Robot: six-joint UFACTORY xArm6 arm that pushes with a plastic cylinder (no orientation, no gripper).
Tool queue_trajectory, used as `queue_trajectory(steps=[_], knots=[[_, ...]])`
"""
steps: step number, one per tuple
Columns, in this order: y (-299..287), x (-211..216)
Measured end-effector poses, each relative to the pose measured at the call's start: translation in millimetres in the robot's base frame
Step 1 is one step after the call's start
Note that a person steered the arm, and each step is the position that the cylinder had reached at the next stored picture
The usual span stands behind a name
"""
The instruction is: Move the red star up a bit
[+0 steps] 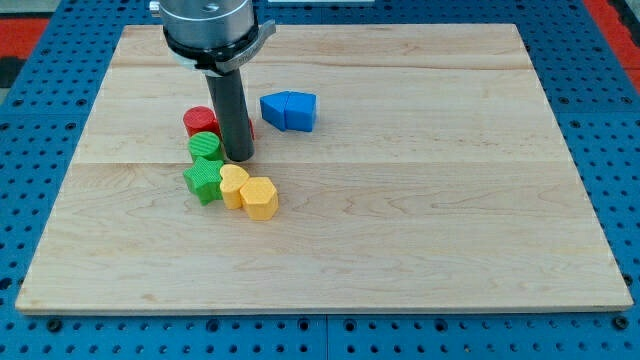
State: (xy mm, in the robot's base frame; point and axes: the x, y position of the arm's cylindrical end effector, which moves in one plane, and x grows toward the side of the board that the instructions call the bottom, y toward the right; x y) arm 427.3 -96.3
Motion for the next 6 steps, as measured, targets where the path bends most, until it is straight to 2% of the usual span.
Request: queue_trajectory(steps=[3, 6], knots=[[-9, -4], [-9, -29]])
